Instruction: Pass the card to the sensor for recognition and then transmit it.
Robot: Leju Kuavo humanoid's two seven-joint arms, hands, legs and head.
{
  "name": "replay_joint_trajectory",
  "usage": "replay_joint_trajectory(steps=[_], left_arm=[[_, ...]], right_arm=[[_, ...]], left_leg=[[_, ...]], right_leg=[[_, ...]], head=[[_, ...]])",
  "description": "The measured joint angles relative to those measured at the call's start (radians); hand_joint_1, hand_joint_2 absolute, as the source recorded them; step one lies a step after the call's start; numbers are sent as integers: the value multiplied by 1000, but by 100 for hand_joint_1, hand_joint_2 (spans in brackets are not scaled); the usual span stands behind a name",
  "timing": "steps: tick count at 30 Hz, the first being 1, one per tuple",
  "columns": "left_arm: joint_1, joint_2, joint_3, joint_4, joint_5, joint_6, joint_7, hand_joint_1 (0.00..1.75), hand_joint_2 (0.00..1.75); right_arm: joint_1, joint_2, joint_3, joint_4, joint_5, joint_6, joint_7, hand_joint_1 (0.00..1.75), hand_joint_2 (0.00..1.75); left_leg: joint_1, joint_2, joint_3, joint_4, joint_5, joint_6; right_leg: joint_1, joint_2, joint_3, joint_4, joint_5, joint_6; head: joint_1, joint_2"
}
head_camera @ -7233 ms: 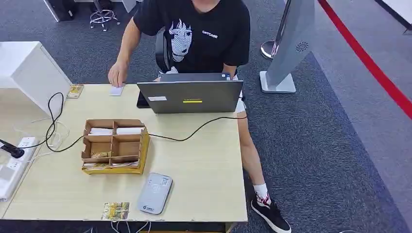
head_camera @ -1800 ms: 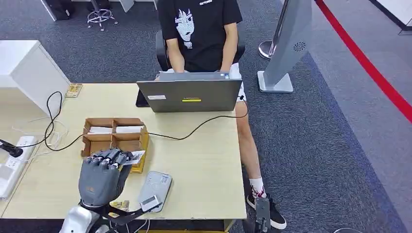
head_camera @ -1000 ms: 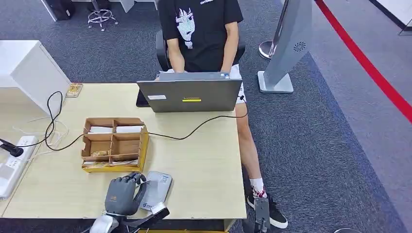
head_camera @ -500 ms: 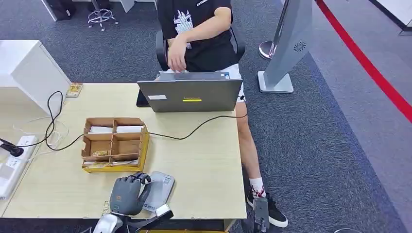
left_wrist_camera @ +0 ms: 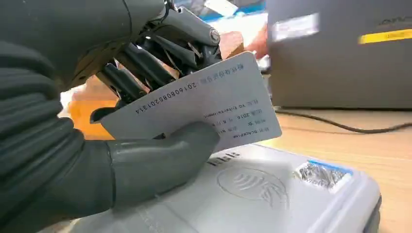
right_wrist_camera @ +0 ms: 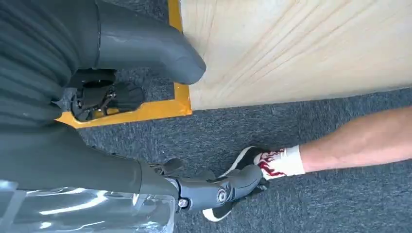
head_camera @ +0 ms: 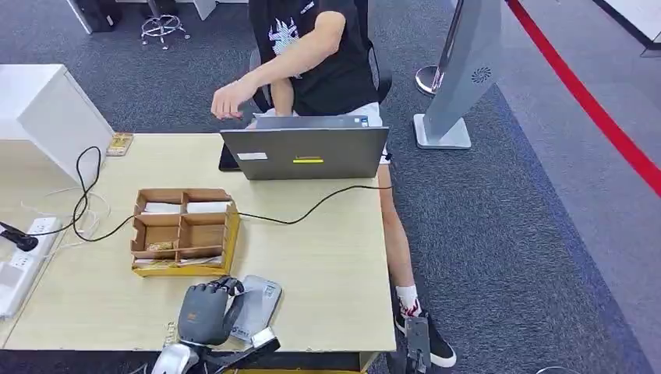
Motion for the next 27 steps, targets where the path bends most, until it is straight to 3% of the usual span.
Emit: replay_joint_trajectory(steps=[2, 4, 9, 22, 27], left_arm=[[-70, 23, 1, -103, -18, -64, 31, 175, 175], [-190, 51, 0, -144, 16, -148, 102, 175, 175], [-277, 111, -28, -179, 30, -98, 150, 175, 175], [-310, 161, -69, -178, 26, -77, 192, 175, 175], [-435, 210, -69, -61, 28, -103, 212, 175, 175]], right_arm=[[-1, 1, 1, 0, 13, 0, 14, 0, 175], [-5, 5, 1, 0, 15, 1, 19, 0, 175], [-5, 10, 1, 0, 23, 3, 21, 0, 175], [-6, 10, 1, 0, 30, 9, 23, 0, 175], [-6, 10, 7, 0, 56, 18, 40, 0, 175]], left_leg=[[0, -5, -5, 0, 4, 0], [1, -9, -8, -1, 7, 0], [1, -5, -5, -1, 8, -1], [0, -5, -6, -1, 8, -1], [1, -4, -6, -1, 9, -3]], right_leg=[[0, -5, -2, 0, 2, 2], [0, -9, -1, 1, 4, 2], [0, -5, -2, 1, 6, 1], [0, -4, -3, 0, 6, 1], [0, -4, -4, 1, 7, 0]], head=[[0, 0], [7, 0], [0, 0], [0, 0], [0, 0]])
